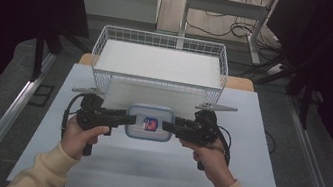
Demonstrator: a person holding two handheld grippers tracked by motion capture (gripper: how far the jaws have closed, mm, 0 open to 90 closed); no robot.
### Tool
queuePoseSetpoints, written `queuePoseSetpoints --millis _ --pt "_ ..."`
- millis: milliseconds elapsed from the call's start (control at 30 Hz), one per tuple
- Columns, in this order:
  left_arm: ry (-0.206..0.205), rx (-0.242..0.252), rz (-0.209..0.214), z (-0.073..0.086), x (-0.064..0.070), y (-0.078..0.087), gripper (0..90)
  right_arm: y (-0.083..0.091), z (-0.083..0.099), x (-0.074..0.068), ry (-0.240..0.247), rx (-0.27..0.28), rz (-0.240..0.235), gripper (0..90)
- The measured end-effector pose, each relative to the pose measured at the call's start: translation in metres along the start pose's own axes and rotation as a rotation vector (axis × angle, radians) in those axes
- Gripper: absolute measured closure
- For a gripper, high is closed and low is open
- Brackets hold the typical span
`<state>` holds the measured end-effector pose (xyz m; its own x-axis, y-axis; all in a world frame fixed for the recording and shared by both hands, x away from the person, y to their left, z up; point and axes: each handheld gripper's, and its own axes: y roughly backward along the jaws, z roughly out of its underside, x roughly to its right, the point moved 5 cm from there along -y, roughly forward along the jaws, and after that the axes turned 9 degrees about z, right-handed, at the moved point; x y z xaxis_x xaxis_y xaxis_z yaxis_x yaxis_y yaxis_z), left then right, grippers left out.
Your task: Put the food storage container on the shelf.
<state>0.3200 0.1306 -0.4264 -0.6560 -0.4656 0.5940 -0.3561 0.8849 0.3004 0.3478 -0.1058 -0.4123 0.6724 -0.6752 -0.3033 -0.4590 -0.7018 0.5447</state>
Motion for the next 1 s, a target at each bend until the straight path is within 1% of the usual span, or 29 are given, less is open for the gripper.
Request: queuePoseSetpoints --millis 67,100,133,200,233,267,300,333,367,400,433,467,500,533,567,600,667,700,733,800,1000 --pt "-0.002 0.006 0.000 -0.006 -0.002 0.000 51.9 0.000 -0.007 0.001 0.003 0.001 0.000 51.0" --pt "0.001 0.010 0.000 -0.009 -0.002 0.000 51.9 0.000 -0.007 0.001 0.003 0.001 0.000 51.0" --pt "-0.004 0.009 0.001 -0.013 -0.003 0.000 51.9 -0.002 -0.013 0.004 0.008 0.002 0.000 51.0" --pt "-0.009 0.010 -0.002 -0.019 -0.005 -0.001 51.9 -0.002 -0.017 0.006 0.016 0.005 0.001 51.0" --pt "-0.010 0.012 -0.005 -0.023 -0.006 -0.001 52.0 -0.003 -0.024 0.008 0.013 0.004 -0.001 50.9" --pt "-0.012 0.015 -0.006 -0.026 -0.006 -0.002 52.0 -0.003 -0.024 0.008 0.013 0.004 -0.001 50.9" --pt "-0.019 0.016 -0.009 -0.034 -0.007 -0.002 52.0 -0.004 -0.030 0.011 0.015 0.009 -0.001 50.9" --pt "-0.019 0.016 -0.009 -0.034 -0.007 -0.002 52.0 -0.004 -0.030 0.011 0.015 0.009 -0.001 50.9" --pt "-0.024 0.018 -0.009 -0.037 -0.007 -0.002 52.0 -0.004 -0.034 0.012 0.017 0.011 -0.002 50.9" --pt "-0.026 0.022 -0.008 -0.041 -0.007 -0.002 51.9 -0.004 -0.041 0.013 0.019 0.017 -0.002 51.0" --pt "-0.032 0.023 -0.011 -0.045 -0.007 -0.002 51.9 -0.004 -0.041 0.013 0.019 0.017 -0.002 51.0" --pt "-0.033 0.025 -0.010 -0.049 -0.007 -0.001 52.0 -0.003 -0.049 0.014 0.029 0.021 0.000 50.9" --pt "-0.035 0.027 -0.010 -0.052 -0.007 -0.001 52.0 -0.003 -0.049 0.014 0.029 0.021 0.000 50.9" --pt "-0.046 0.027 -0.010 -0.056 -0.007 -0.001 51.9 -0.002 -0.057 0.015 0.039 0.024 0.001 50.9" --pt "-0.048 0.031 -0.010 -0.060 -0.006 -0.001 51.9 -0.002 -0.057 0.015 0.039 0.024 0.001 50.9" --pt "-0.052 0.033 -0.011 -0.063 -0.007 0.000 52.0 -0.002 -0.061 0.016 0.044 0.026 0.002 51.0" --pt "-0.056 0.036 -0.011 -0.070 -0.007 0.000 52.0 -0.001 -0.068 0.017 0.049 0.029 0.003 50.9" --pt "-0.058 0.040 -0.013 -0.076 -0.007 0.000 52.0 -0.001 -0.075 0.019 0.053 0.027 0.003 51.0" --pt "-0.058 0.040 -0.013 -0.076 -0.007 0.000 52.0 -0.001 -0.075 0.019 0.053 0.027 0.003 51.0" --pt "-0.058 0.041 -0.011 -0.083 -0.008 0.000 52.0 -0.001 -0.082 0.020 0.057 0.027 0.004 50.9" --pt "-0.067 0.049 -0.014 -0.105 -0.010 0.002 52.0 -0.001 -0.105 0.023 0.069 0.027 0.008 50.9"
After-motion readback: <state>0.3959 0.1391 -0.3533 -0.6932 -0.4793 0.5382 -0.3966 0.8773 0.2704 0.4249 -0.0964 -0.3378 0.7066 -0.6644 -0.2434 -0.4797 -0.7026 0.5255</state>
